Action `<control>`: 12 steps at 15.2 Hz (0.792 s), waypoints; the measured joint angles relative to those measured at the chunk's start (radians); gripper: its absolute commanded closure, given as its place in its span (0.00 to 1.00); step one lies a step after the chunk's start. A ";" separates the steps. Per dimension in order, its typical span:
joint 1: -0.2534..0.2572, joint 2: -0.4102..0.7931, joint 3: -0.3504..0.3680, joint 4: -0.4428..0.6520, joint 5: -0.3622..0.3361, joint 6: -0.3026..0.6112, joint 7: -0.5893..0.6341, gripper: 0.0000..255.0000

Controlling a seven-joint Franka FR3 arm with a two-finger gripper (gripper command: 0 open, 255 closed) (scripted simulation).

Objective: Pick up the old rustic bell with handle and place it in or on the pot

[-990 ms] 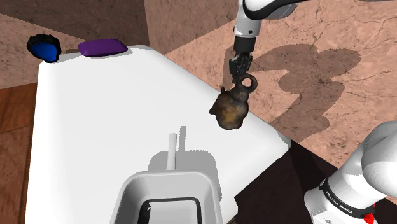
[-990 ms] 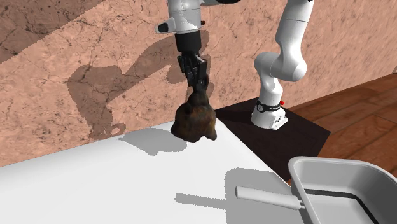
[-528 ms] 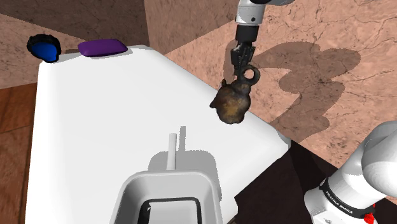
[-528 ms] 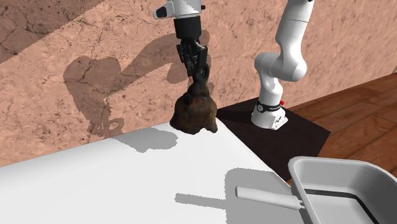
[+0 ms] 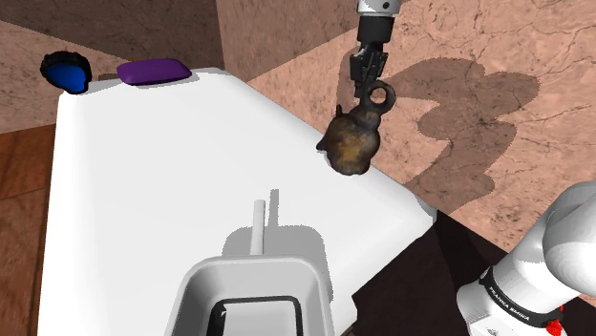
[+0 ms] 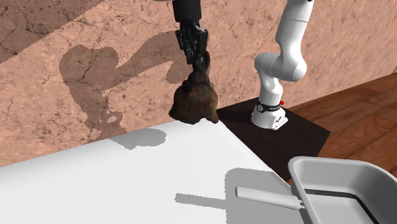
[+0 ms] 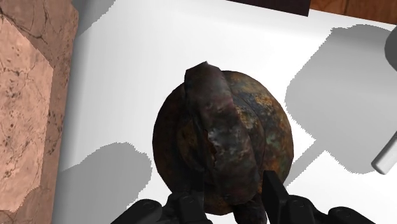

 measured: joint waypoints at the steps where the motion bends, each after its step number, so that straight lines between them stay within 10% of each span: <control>1: -0.001 0.001 -0.001 0.014 0.000 -0.013 -0.001 1.00; 12: 0.069 -0.019 0.094 0.091 0.030 -0.098 0.167 1.00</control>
